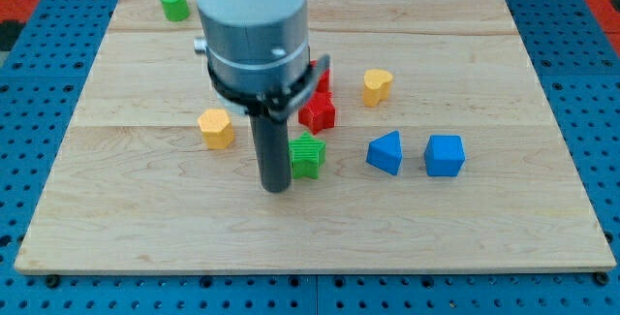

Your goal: Move the blue cube to the top center of the board

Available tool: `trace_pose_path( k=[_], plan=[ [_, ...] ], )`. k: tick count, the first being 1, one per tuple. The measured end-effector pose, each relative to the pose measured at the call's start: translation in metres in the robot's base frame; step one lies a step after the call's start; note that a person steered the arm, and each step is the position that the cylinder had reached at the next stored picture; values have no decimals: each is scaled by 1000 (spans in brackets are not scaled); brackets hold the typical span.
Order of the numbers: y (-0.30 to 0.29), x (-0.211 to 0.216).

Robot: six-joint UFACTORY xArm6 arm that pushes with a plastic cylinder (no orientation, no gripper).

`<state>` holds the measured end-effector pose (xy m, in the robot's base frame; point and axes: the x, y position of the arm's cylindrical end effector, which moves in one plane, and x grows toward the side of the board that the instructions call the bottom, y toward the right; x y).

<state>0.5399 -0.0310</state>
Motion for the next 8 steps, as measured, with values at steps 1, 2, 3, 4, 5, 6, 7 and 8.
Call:
trace_pose_path(
  k=[1,2,3,4,5,6,7,8],
  plan=[
    [55,18],
    [142,3],
    [156,-27],
    [176,-48],
    [219,-51],
    [264,-51],
    [258,-62],
    [222,-65]
  ],
)
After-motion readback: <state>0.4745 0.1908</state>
